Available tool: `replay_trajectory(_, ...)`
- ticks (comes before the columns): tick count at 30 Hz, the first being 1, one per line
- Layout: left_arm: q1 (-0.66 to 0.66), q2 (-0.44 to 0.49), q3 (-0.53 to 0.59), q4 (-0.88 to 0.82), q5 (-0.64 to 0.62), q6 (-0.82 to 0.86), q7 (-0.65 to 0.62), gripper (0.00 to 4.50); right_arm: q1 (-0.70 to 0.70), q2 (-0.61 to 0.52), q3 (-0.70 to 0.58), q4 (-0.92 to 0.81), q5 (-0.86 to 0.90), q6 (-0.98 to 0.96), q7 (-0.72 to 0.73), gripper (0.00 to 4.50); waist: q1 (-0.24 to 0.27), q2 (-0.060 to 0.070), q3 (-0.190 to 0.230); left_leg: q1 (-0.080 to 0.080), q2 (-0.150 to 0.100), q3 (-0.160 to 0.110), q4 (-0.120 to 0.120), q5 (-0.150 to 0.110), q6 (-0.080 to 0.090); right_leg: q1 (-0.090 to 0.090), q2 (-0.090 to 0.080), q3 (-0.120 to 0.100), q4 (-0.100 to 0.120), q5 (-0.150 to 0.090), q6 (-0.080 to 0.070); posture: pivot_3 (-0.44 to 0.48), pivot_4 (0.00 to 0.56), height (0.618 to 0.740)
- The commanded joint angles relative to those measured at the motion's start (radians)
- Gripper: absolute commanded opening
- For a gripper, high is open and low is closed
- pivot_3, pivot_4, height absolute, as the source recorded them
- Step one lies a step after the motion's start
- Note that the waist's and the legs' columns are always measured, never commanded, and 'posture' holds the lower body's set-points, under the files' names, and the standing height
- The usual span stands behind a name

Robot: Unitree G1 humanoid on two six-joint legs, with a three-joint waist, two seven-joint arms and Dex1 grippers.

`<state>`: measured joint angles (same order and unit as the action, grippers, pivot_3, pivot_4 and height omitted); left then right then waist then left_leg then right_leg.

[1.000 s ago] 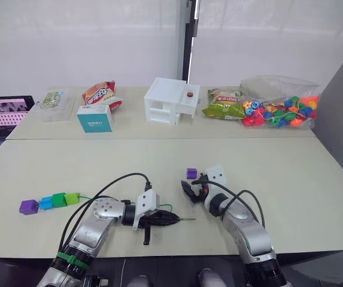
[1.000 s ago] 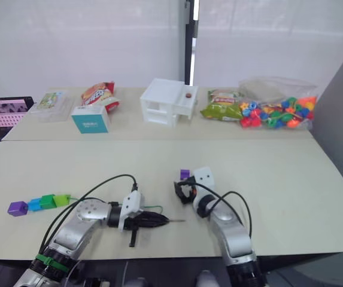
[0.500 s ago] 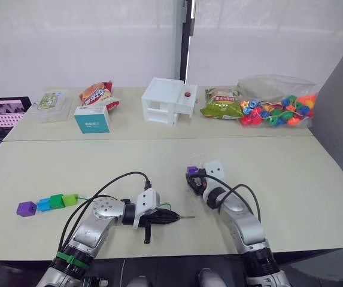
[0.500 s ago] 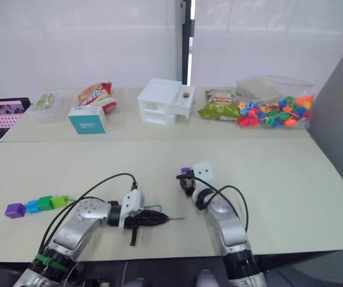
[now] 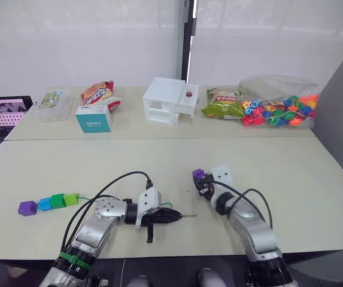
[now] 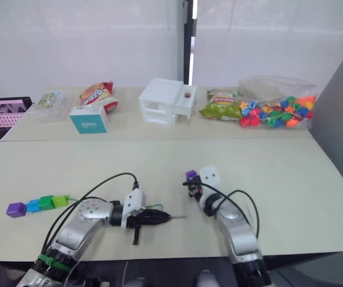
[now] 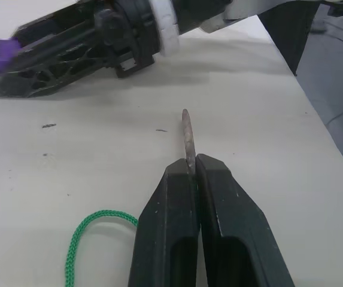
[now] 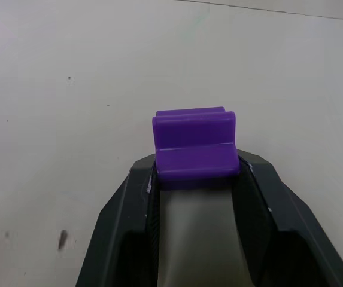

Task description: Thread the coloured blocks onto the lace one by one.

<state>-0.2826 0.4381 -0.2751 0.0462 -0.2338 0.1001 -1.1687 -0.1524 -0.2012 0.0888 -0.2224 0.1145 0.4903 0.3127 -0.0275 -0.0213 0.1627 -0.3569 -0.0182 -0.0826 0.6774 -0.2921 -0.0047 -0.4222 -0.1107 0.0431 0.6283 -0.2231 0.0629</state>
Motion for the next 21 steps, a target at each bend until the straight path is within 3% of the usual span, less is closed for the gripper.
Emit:
replay_trajectory(1, -0.02, -0.017, 0.004, 0.007, -0.012, -0.026, 0.002, 0.0, 0.104, -0.047, -0.033, -0.174, 0.045, 0.052, 0.034, 1.15, 0.001, 0.0, 0.0, 0.0, 0.0, 0.0, 0.0, 0.0, 0.0, 0.0, 0.0, 0.0, 0.0, 0.0, 0.0, 0.0, 0.15, 0.74)
replay_trajectory(7, -0.04, -0.061, 0.007, 0.049, -0.009, -0.05, 0.016, 0.0, 0.32, -0.072, -0.082, -0.356, 0.1, 0.09, 0.032, 1.15, 0.01, 0.0, 0.0, 0.0, 0.0, 0.001, 0.0, 0.0, 0.0, 0.001, 0.0, 0.0, 0.0, 0.0, 0.0, 0.0, 0.15, 0.74)
replay_trajectory(14, -0.057, -0.088, -0.004, 0.1, -0.011, -0.075, -0.013, 0.0, 0.479, -0.051, -0.087, -0.489, 0.118, 0.133, -0.028, 1.15, 0.012, 0.0, 0.0, 0.001, 0.0, 0.001, 0.001, 0.0, 0.0, 0.001, 0.0, 0.0, 0.0, 0.0, 0.0, 0.0, 0.15, 0.74)
replay_trajectory(16, -0.073, -0.095, -0.002, 0.123, -0.007, -0.084, -0.013, 0.0, 0.497, -0.037, -0.102, -0.515, 0.149, 0.149, -0.032, 2.19, 0.016, 0.0, 0.0, 0.001, 0.0, 0.001, 0.001, 0.0, 0.0, 0.002, 0.0, 0.0, -0.001, 0.0, 0.0, 0.0, 0.15, 0.74)
replay_trajectory(21, -0.089, -0.102, -0.002, 0.159, -0.002, -0.106, -0.018, 0.0, 0.484, -0.136, -0.154, -0.557, 0.2, 0.162, 0.061, 3.89, 0.016, 0.0, 0.0, 0.0, 0.0, 0.0, 0.001, 0.0, 0.0, 0.002, 0.0, 0.0, -0.001, 0.0, 0.0, 0.0, 0.15, 0.74)
